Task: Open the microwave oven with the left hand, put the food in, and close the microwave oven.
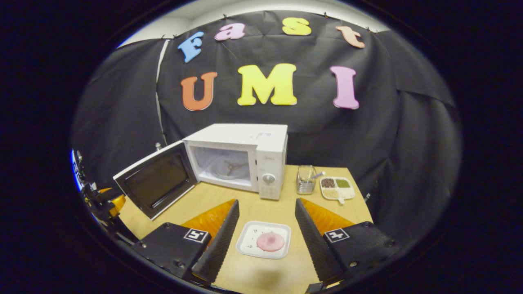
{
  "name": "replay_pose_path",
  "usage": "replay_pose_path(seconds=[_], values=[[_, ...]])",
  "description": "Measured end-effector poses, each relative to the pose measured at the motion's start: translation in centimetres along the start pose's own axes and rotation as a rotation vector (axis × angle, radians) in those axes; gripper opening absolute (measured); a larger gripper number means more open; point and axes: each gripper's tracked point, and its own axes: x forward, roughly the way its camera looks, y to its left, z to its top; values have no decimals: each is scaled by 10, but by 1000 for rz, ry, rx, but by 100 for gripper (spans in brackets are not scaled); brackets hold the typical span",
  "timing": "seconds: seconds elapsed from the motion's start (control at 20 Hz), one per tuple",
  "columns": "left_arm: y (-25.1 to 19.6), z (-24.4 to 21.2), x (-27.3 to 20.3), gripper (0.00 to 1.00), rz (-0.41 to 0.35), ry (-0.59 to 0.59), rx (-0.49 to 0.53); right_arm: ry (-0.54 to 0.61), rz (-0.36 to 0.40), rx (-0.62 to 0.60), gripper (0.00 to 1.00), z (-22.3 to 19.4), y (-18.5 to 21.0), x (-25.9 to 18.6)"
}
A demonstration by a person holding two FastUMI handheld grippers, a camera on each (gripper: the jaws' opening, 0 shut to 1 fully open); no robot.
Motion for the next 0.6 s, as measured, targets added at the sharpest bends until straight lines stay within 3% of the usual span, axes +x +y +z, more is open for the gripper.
replay_pose_path(seconds=[0.15, 0.3, 0.35, 0.4, 0.45, 0.5, 0.55, 0.6], values=[[-19, 11, 2, 95, -36, -11, -20, 152, 0, 94, 77, -57, -28, 28], [-32, 23, 6, 95, -51, -23, -44, 289, 34, 204, 75, -107, -40, 52], [-33, 28, 7, 95, -51, -25, -48, 324, 52, 240, 61, -120, -40, 60], [-36, 32, 6, 95, -53, -26, -52, 358, 62, 262, 58, -133, -41, 66], [-38, 36, 8, 95, -48, -27, -54, 389, 73, 267, 66, -145, -43, 71], [-40, 40, 7, 95, -48, -29, -57, 415, 83, 273, 65, -152, -41, 74], [-41, 43, 7, 95, -39, -30, -57, 435, 96, 276, 52, -158, -40, 81], [-41, 44, 6, 95, -32, -22, -62, 455, 105, 279, 63, -165, -42, 89]])
